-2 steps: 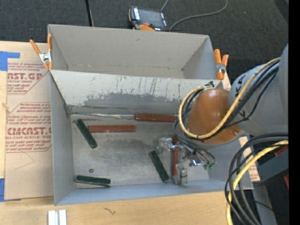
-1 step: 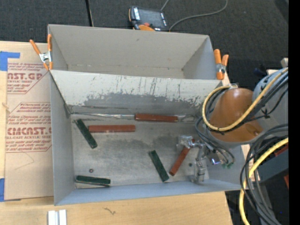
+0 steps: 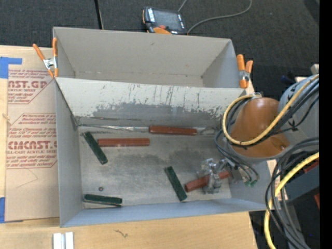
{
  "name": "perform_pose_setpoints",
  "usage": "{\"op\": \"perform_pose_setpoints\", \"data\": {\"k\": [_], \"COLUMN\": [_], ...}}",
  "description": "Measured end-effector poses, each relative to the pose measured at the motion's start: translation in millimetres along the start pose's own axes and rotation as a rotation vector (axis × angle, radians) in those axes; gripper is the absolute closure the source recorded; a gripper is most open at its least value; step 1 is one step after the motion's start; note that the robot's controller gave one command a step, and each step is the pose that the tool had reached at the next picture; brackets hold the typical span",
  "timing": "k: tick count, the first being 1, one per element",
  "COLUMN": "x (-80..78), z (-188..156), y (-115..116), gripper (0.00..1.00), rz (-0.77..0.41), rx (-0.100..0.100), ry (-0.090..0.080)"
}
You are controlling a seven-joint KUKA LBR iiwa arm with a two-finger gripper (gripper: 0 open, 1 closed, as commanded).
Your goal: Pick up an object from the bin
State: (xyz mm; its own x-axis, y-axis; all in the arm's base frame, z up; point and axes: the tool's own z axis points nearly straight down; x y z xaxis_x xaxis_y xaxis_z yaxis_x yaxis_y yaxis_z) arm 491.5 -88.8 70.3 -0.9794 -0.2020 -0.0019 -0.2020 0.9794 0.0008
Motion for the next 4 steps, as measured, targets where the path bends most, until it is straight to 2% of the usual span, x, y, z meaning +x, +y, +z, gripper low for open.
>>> {"op": "perform_pose_setpoints", "data": {"k": [4], "x": [0.2], "z": [0.3], "y": [0.1], "gripper": [1.0], "rz": [0.0], "rx": [0.0], "ry": [0.001]}}
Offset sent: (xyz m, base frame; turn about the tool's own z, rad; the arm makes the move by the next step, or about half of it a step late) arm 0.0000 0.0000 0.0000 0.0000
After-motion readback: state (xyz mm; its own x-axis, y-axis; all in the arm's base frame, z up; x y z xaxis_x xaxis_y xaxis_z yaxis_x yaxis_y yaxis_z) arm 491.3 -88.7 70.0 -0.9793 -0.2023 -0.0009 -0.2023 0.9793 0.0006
